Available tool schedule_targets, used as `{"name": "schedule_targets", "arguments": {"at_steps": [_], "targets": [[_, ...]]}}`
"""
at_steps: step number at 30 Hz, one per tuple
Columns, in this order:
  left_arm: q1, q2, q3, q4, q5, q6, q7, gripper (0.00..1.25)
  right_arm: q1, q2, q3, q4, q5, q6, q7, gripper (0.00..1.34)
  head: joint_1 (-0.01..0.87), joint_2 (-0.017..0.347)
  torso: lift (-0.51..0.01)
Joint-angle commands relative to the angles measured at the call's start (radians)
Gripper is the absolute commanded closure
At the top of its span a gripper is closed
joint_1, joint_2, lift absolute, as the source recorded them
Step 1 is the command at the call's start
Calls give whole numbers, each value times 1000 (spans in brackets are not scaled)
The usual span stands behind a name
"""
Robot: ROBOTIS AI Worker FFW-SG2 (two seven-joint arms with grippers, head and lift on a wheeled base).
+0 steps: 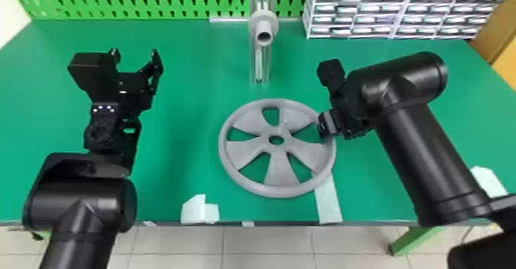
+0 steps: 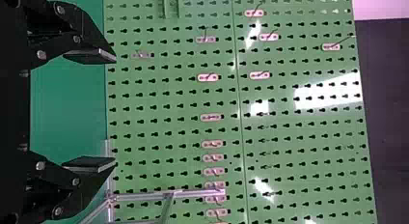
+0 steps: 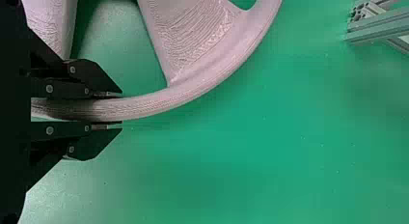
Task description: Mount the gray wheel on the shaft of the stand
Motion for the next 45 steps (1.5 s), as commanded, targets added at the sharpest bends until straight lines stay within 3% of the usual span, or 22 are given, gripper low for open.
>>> {"name": "schedule_targets", "arguments": {"at_steps": [1, 6, 19, 32, 45], "targets": [[0, 0, -1, 0, 0, 0, 0, 493, -1, 1, 3, -4, 2, 1, 0, 1181, 865, 52, -101], [0, 0, 0, 0, 0, 0, 0, 493, 14, 0, -7, -55, 8, 1, -1, 1181, 865, 52, -101], [3, 0, 5, -14, 5, 21, 5, 493, 75, -5, -34, -290, 19, 44, 0, 1181, 865, 52, -101], [43, 0, -11, -93, 6, 60, 18, 493, 124, -12, -48, -408, -2, 15, 0, 1181, 865, 52, -101], [51, 0, 8, -109, 6, 81, 22, 493, 198, -25, -20, -547, 2, -25, -1, 1181, 865, 52, -101]]}}
